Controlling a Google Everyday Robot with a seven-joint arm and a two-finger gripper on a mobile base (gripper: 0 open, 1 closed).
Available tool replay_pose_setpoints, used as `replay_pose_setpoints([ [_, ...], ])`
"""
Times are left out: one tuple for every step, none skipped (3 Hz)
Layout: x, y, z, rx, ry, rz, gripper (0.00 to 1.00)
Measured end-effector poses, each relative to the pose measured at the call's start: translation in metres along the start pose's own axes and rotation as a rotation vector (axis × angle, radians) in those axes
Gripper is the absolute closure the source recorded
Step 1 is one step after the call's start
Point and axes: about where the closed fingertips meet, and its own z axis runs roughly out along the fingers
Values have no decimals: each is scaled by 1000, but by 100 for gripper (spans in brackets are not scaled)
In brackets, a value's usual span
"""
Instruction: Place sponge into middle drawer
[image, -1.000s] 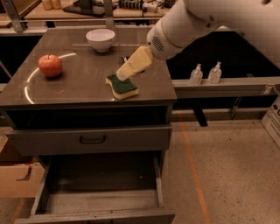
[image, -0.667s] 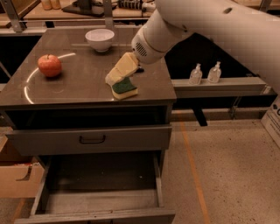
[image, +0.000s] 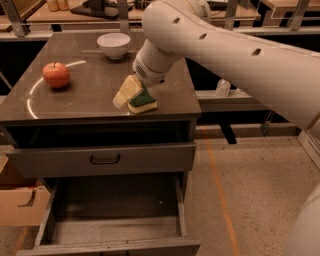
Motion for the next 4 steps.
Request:
replay_pose_setpoints([
  [6,4,22,-1,44,-5,16],
  [13,9,33,-7,77,-23,41],
  [8,18,17,-19,54,-68,63],
  [-1,36,-39,-58,-10,-168,87],
])
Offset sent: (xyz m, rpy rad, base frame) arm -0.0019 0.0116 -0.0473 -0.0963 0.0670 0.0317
